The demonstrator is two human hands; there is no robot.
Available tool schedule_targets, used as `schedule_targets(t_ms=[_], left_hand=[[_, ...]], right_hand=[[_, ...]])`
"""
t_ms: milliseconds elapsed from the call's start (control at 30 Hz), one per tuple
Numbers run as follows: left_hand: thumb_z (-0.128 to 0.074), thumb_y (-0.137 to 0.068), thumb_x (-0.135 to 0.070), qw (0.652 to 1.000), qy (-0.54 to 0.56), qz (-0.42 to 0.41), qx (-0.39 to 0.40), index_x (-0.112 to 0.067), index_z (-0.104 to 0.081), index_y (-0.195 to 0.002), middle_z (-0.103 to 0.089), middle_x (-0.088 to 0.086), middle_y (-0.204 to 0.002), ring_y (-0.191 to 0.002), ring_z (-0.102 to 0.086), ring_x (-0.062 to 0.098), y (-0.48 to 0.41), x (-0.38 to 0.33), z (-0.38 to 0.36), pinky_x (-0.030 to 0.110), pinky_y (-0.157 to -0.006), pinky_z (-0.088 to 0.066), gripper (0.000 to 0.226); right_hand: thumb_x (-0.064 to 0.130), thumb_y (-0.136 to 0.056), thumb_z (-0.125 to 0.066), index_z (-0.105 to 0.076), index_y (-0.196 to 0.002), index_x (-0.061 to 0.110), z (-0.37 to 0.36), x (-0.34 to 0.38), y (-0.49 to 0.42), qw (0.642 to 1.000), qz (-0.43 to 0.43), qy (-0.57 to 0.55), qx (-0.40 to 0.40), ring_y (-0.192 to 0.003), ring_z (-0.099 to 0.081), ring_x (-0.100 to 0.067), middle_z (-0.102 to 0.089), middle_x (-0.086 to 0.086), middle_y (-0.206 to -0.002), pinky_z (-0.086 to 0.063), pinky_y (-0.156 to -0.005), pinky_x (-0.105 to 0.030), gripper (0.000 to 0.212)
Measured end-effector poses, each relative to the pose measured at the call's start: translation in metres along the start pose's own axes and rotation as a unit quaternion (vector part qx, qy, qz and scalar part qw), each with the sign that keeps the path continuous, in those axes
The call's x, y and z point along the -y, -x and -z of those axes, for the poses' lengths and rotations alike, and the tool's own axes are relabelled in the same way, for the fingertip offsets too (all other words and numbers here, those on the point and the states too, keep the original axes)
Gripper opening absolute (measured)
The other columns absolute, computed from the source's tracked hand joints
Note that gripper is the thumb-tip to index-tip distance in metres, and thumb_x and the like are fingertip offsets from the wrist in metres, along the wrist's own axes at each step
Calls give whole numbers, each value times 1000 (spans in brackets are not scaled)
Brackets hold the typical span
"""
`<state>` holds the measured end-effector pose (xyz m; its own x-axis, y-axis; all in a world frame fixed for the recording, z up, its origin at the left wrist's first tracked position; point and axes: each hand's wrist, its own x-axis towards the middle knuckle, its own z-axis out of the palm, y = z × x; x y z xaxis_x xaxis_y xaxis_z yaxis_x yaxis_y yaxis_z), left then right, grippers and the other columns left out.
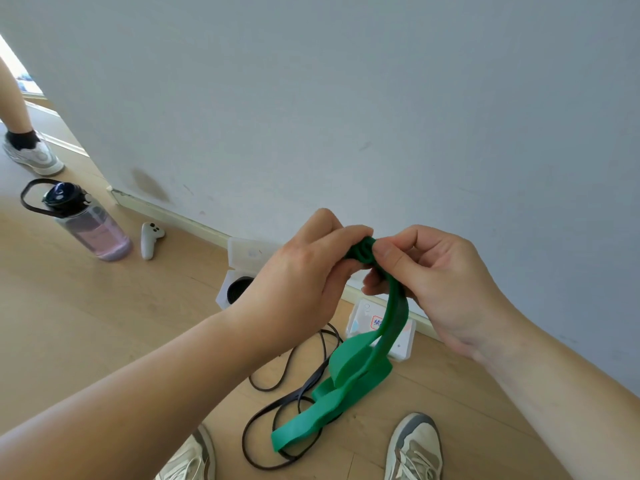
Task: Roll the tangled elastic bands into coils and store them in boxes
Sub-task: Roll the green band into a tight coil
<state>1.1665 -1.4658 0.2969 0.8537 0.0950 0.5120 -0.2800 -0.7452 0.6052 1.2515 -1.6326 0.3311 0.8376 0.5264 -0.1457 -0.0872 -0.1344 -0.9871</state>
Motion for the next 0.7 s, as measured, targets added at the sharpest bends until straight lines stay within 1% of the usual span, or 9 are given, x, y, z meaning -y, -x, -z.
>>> schedule_targets(t_ms=[100, 267, 333, 400, 467, 500, 567, 633, 700], left_hand=[[-58, -99, -11, 1000, -24, 5, -14, -5, -66, -124, -55, 4, -104, -76, -61, 18, 0, 1, -1, 35, -68, -54, 27], [-58, -98, -6, 998, -49, 9, -35, -4, -65, -120, -55, 5, -105, -72, -51, 10, 0, -1, -1, 21, -63, -47, 23], [-61, -97, -8, 998, -45, 14, -35, -6, -64, -116, -55, 2, -105, -71, -53, 11, 0, -1, 1, 24, -62, -48, 19], [-64, -98, -14, 998, -47, 25, -37, -7, -63, -112, -54, -2, -104, -69, -58, 16, 0, -1, 4, 32, -59, -49, 15], [-67, -98, -19, 997, -50, 27, -47, -8, -63, -108, -54, -4, -101, -66, -60, 19, -1, -2, 5, 36, -55, -49, 15], [-68, -97, -20, 997, -55, 21, -53, -7, -63, -106, -54, -4, -100, -64, -60, 19, -3, -4, 5, 35, -53, -49, 16], [-71, -95, -18, 995, -69, 4, -70, -5, -63, -102, -55, -3, -96, -61, -59, 16, -6, -7, 6, 31, -50, -46, 17], [-74, -94, -15, 993, -72, -6, -96, -3, -64, -97, -55, -2, -92, -62, -58, 12, -8, -9, 8, 28, -50, -44, 16], [-75, -92, -13, 990, -65, -9, -123, -2, -64, -93, -57, 0, -90, -64, -61, 12, -9, -11, 11, 32, -50, -50, 16]], right_hand=[[15, -97, -66, -72, -96, 1, -5, -1, 1, 1000, -15, -13, 10, -73, -73, -38, -74, -24, -80, -61, -85, -58, 15], [18, -102, -58, -67, -104, 5, -12, -2, 3, 998, -34, -48, 24, -85, -78, -30, -79, -15, -90, -62, -85, -38, 16], [25, -99, -60, -66, -106, 9, -13, -3, 3, 998, -44, -47, 28, -92, -78, -26, -80, -12, -93, -60, -91, -37, 18], [30, -92, -66, -66, -107, 13, -10, -2, 2, 998, -46, -36, 29, -101, -76, -25, -81, -10, -96, -56, -98, -38, 23], [25, -88, -72, -69, -103, 14, -6, -1, 1, 1000, -24, -16, 9, -99, -76, -20, -81, -5, -94, -57, -94, -33, 18], [23, -86, -74, -71, -99, 15, -4, 0, 1, 1000, -2, -7, -9, -94, -77, -16, -81, -2, -90, -58, -88, -29, 16], [26, -78, -78, -75, -94, 15, -1, 2, 0, 999, 36, -4, -31, -85, -75, -12, -79, 3, -83, -57, -80, -21, 20], [23, -73, -78, -76, -95, 12, -2, 3, 0, 998, 50, -38, -15, -90, -76, -16, -80, -3, -92, -57, -81, -21, 25], [17, -73, -77, -74, -97, 11, -6, 3, 1, 995, 51, -90, 10, -96, -77, -24, -80, -12, -100, -60, -87, -29, 25]])
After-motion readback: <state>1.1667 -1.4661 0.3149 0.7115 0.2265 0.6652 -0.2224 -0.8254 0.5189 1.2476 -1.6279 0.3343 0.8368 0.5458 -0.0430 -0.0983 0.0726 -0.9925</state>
